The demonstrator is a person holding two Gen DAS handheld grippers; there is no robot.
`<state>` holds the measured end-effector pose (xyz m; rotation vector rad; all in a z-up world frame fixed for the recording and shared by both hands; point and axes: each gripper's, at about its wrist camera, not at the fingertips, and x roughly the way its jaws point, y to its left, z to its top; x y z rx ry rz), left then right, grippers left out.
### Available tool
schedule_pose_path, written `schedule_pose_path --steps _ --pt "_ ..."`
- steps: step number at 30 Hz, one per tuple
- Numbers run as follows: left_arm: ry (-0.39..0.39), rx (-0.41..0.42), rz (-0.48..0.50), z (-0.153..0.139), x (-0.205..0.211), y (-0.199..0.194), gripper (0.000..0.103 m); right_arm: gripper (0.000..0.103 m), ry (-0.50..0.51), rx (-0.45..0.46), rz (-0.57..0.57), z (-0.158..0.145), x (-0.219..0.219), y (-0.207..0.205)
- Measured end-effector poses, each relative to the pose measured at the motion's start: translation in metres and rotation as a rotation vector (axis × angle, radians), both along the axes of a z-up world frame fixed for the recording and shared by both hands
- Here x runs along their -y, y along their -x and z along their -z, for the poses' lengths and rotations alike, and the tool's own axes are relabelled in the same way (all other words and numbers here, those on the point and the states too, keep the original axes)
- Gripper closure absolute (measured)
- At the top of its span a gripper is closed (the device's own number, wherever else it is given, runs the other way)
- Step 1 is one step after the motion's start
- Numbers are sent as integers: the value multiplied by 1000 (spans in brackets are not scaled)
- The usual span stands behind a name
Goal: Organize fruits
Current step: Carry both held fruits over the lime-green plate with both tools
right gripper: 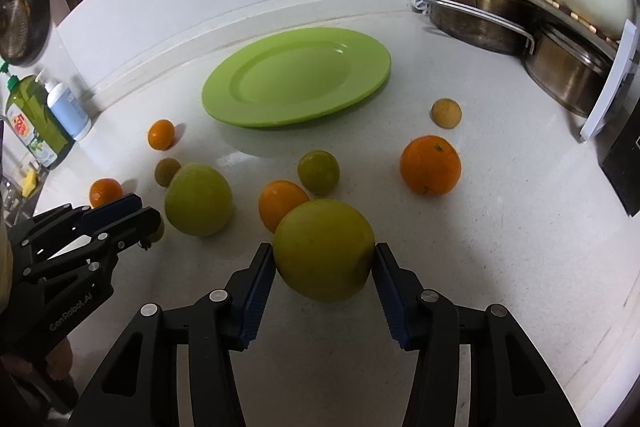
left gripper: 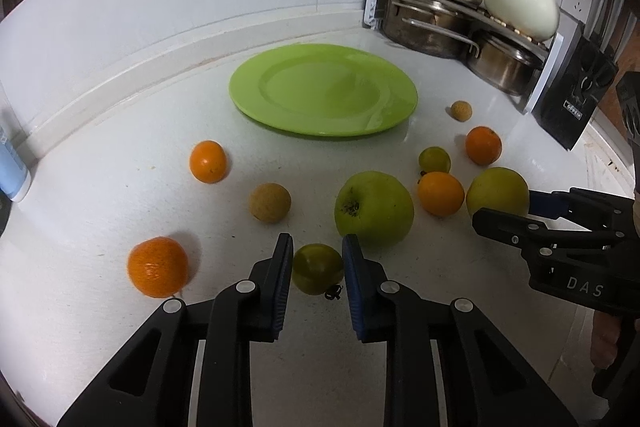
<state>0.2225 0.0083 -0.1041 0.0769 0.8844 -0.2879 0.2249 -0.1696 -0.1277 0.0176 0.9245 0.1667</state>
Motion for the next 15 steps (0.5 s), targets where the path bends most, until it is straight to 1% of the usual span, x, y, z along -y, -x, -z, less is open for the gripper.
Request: schedule_pose_path --steps 3,7,10,15 --pt "18 12 3 -10 -4 3 77 52 3 22 -5 -9 -4 5" --pt "30 51 21 -25 -7 3 77 52 1 57 -21 -23 -9 8" --pt "29 94 34 -39 -8 0 77 52 -5 82 -34 -34 -13 6" --pt "36 132 52 -55 -8 -10 77 52 -3 128 -46 -49 -14 -2"
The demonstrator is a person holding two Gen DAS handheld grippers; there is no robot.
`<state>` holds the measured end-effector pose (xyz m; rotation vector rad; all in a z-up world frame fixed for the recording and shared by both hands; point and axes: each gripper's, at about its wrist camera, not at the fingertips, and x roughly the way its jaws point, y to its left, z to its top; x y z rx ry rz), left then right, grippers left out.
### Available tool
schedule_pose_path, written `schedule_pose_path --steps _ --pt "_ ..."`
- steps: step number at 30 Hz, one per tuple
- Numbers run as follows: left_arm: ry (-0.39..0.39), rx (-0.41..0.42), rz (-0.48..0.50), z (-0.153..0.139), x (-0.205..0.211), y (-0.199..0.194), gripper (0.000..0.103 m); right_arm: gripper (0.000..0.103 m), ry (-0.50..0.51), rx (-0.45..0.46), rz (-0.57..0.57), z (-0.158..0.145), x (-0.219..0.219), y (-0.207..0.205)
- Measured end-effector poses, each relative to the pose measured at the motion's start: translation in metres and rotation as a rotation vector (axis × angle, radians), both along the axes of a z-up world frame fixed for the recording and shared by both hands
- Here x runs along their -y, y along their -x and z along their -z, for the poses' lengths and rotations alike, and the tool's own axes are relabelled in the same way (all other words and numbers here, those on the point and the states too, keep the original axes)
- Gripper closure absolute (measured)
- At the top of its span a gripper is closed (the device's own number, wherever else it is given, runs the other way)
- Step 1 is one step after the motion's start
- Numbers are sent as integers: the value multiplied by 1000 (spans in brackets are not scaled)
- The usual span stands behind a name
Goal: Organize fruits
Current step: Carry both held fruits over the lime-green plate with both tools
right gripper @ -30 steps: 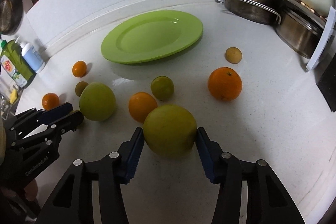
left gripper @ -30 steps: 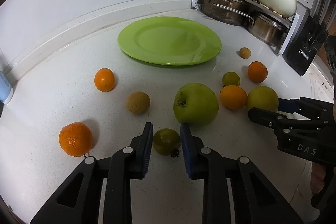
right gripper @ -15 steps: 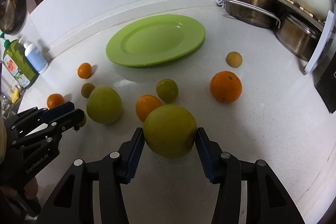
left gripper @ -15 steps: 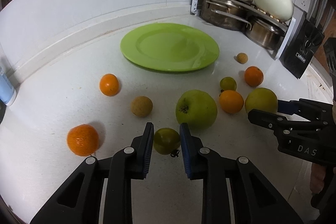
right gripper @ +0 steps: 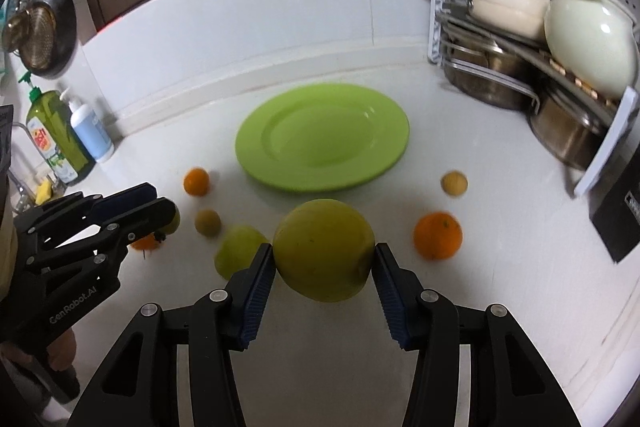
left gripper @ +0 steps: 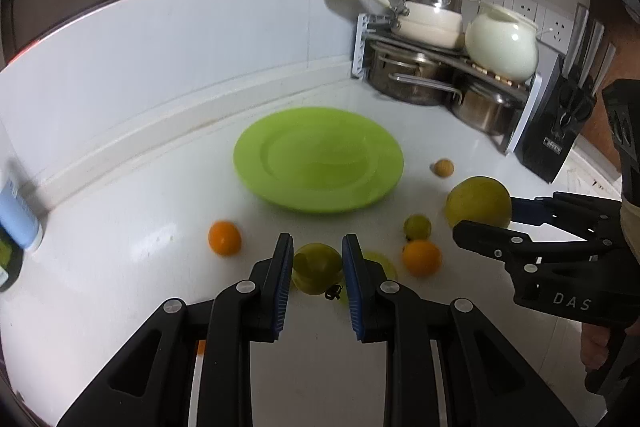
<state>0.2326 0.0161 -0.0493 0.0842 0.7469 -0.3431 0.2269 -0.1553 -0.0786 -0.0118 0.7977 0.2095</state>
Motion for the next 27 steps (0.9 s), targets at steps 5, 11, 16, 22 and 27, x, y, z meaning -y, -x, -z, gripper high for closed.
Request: schedule_pose_path --steps 5,11,16,22,27 --pt "6 20 20 -10 1 -24 78 52 -4 27 -15 -8 8 -23" --pt "-14 22 39 -14 3 -64 78 52 9 23 -43 -10 10 -58" --pt "-32 15 58 -15 4 -92 78 52 38 31 -49 -13 4 -83" --pt "-28 -53 93 0 7 -132 78 52 55 2 -74 -7 0 -115" --pt "-50 -107 116 19 12 -159 78 52 66 -33 -80 6 0 -138"
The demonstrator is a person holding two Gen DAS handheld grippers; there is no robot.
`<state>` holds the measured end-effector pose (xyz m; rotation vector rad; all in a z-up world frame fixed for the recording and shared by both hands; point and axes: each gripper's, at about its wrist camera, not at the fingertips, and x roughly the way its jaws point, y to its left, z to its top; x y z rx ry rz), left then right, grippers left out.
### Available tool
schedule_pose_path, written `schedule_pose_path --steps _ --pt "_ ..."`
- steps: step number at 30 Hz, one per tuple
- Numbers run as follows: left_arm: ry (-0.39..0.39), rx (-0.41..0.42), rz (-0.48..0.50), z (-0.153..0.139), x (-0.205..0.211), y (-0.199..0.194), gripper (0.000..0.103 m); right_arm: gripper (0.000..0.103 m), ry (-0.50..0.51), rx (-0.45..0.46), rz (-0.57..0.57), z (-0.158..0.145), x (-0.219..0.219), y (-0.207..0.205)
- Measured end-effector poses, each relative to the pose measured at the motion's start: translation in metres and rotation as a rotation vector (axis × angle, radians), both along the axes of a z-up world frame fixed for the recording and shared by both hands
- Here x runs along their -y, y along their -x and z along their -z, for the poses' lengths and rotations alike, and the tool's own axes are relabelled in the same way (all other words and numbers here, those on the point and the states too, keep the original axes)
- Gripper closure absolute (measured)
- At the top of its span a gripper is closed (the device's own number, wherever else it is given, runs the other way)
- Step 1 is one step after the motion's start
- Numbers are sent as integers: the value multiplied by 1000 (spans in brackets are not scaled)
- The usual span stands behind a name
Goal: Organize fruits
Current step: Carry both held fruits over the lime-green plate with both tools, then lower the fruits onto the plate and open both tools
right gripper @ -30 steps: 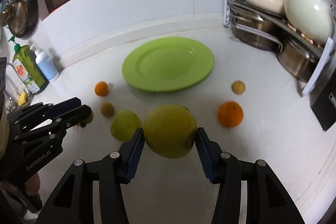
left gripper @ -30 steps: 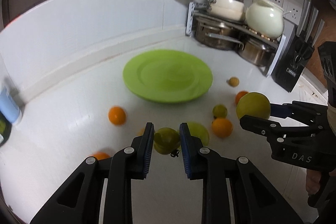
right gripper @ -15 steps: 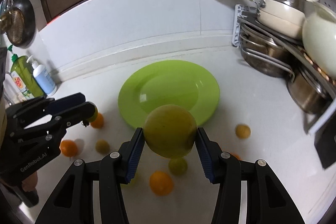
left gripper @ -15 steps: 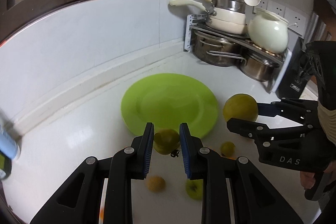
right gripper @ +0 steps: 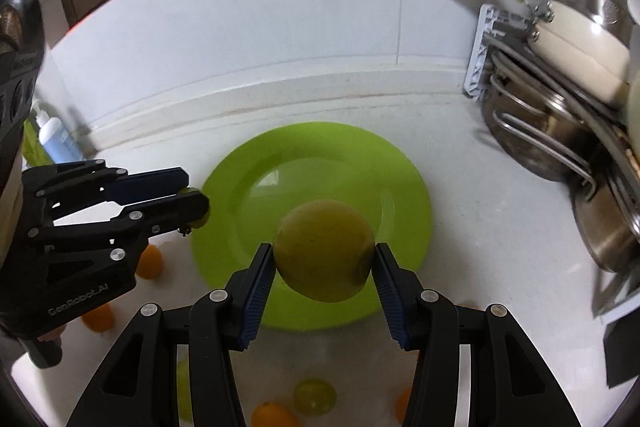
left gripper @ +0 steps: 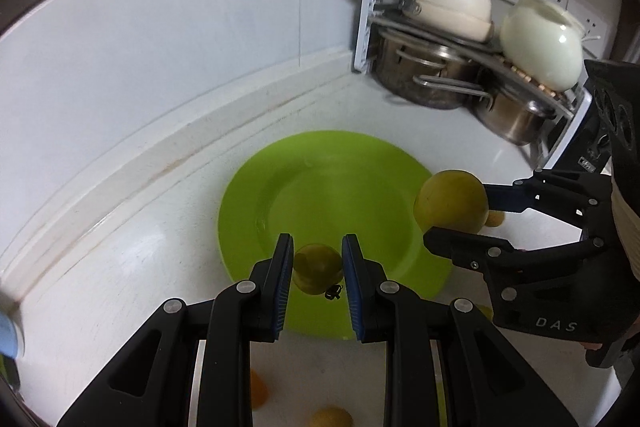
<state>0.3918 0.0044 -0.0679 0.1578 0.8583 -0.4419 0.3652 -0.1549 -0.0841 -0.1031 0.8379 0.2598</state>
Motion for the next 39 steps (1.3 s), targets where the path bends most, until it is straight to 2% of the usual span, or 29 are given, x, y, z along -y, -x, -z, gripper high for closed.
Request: schedule_pose_path --steps 5,10,21,25,31,34,37,39 --pt "-43 -46 25 19 7 -19 78 52 6 -40 -1 14 -2 -16" --pt "-44 -97 31 34 9 -31 78 52 12 -74 -1 27 -1 -29" --pt "-48 -121 24 42 14 -37 78 52 12 -122 -5 44 -1 -40" --pt "-40 -122 21 40 13 -35 68 52 27 -112 -7 43 0 -41" --pt "-27 -94 12 28 8 -25 62 49 31 -69 0 28 1 -27" --pt "-24 -47 -12 14 1 -13 60 48 33 -41 10 19 1 -17" --pt "-31 -13 -21 2 -2 -1 53 48 21 -12 17 10 2 -3" --pt "-38 22 -34 -9 -5 10 49 44 16 9 19 3 3 6"
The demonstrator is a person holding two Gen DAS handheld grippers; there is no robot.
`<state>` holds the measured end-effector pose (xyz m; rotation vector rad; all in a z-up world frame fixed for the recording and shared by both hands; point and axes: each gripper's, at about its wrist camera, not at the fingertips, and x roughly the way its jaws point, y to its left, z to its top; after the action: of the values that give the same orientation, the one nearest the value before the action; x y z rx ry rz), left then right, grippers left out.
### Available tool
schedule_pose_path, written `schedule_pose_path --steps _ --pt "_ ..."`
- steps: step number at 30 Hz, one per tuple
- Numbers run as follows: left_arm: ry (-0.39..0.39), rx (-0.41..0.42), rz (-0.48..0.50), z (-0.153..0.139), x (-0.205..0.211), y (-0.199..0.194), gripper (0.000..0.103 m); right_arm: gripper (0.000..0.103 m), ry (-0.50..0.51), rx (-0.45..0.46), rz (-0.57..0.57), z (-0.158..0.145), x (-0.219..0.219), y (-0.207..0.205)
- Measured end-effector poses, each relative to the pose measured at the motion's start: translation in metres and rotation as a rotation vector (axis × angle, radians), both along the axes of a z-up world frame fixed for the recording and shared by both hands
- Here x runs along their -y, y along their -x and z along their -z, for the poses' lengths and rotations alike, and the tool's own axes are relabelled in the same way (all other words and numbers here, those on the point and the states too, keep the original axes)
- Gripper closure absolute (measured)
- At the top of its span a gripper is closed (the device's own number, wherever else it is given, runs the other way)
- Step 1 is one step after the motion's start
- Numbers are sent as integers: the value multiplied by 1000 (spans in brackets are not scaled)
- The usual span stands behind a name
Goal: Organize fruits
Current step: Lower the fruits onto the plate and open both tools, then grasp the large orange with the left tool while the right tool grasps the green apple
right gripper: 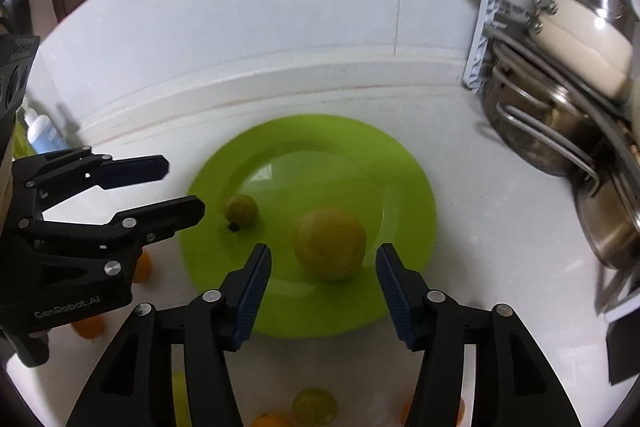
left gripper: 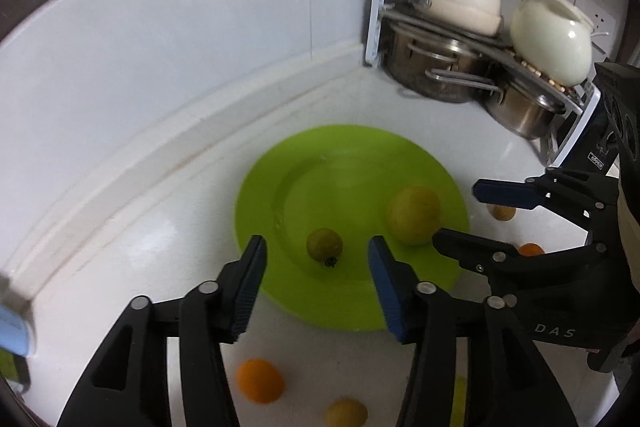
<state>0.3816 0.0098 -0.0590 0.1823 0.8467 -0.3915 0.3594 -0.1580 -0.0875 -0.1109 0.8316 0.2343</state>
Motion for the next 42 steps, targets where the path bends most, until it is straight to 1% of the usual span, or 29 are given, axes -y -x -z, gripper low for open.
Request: schedule_pose_path --steps 1,5,7,11,13,17,21,24,30,34,42 --pt "-5 27 -9 -7 -2 8 45 41 -2 16 5 -4 0 6" --pt "-17 109 -54 -26 -13 32 27 38 2 77 9 -19 -5 31" --pt "-14 131 -75 -35 -20 45 23 34 3 105 4 -26 -9 43" --pt "20 157 -114 -46 -35 69 16 30 13 154 4 -36 -16 63" --pt "29 169 -136 -50 -42 81 15 26 14 173 -4 -40 -23 74" --pt "59 175 -175 -53 -57 102 11 26 15 194 -33 -44 -34 92" --pt "59 187 -210 -54 -70 120 9 25 21 223 -38 -46 -43 110" --pt "59 180 -226 -51 -79 133 9 23 39 250 -21 -45 -49 124" --pt "46 157 -254 -34 -90 156 8 23 64 269 5 -36 -58 145" --pt "35 147 -272 -19 -95 168 8 23 94 263 12 -25 -64 155" --pt "-19 142 -261 7 -102 181 8 23 162 208 1 2 -77 167"
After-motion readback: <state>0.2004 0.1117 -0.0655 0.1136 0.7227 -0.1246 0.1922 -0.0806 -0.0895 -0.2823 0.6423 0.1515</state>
